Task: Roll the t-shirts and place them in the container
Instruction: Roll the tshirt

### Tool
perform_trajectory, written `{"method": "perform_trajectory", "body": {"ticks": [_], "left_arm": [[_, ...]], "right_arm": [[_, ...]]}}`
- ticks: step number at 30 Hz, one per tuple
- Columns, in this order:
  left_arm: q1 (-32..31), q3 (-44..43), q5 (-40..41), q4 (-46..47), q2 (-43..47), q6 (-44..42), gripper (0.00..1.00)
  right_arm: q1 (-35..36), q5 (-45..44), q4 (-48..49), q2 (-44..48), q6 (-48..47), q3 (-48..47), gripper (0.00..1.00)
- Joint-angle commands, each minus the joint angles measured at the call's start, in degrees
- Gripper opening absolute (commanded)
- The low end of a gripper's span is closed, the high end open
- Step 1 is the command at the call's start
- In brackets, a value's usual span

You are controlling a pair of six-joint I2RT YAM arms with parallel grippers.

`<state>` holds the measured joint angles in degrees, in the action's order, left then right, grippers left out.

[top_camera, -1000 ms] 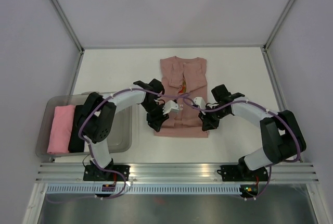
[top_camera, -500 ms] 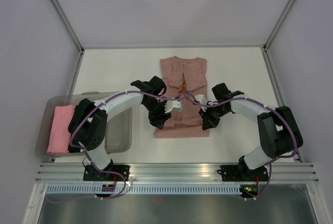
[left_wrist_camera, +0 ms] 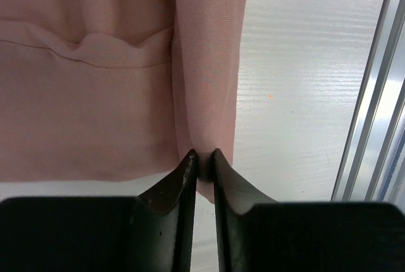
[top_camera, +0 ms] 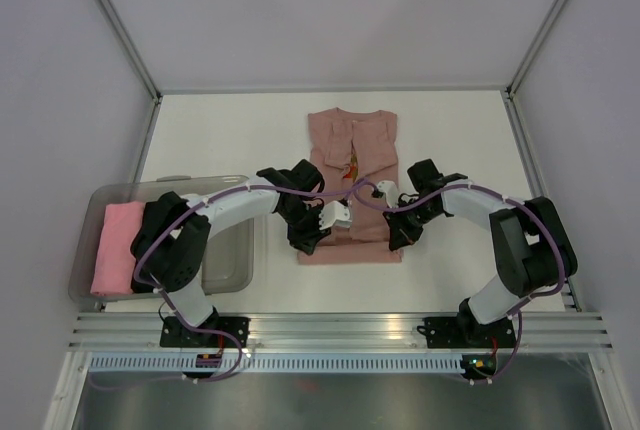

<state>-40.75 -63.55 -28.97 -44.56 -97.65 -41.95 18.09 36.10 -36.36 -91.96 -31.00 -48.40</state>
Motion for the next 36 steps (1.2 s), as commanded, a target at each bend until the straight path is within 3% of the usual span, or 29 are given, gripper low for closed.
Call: {"method": "perform_trajectory", "body": {"ticks": [1,3,4,7,13,19,23,24,27,33,36], "left_arm": [[-0.8,0.3,1.5,0.8,-0.3,-0.5,0.18],[-0.6,-0.2,1.4,0.8,-0.9,0.1,0.06],[-0.2,-0.5,1.1,0.8,-1.1,0.3,0.03],[0.1,-0.9,0.2,0.9,-1.4,0.7,0.02],[0.2,-0.5,0.3,0.8,-2.8,0.5,0.02],[0.8,-2.2,1.3,1.7,-6.1,2.8,0.02],[1.0,-2.5,1.3,2.7,-5.8,5.0,0.02],[1.0,-2.3,1.5,2.9,-5.8,5.2,0.02],[1.0,-2.1,2.1,3.1,-6.0,5.7,0.02],[1.1,-2.9,1.9,3.3,-6.6,7.2,0.02],[1.1,-3.3,1.6,3.4,-6.8,8.9,0.02]], "right_arm": [[-0.9,0.1,3.0,-0.6,2.6,-2.2,0.0],[-0.9,-1.7,3.8,-0.1,4.4,-2.1,0.03],[-0.9,-2.8,4.4,0.1,5.3,-2.0,0.19],[-1.0,-2.2,5.7,2.7,6.6,-1.3,0.31],[-0.9,-4.4,4.1,11.4,9.0,-2.2,0.34],[-0.9,2.6,9.2,20.2,16.7,0.9,0.27],[-0.9,12.8,28.3,23.0,37.3,9.9,0.13],[-0.8,12.6,30.1,23.5,37.9,13.1,0.07],[-0.5,7.6,29.9,25.1,34.9,16.5,0.0],[-0.4,9.2,32.8,18.6,38.8,18.0,0.0],[-0.1,8.8,29.5,15.9,37.8,17.6,0.0]]}}
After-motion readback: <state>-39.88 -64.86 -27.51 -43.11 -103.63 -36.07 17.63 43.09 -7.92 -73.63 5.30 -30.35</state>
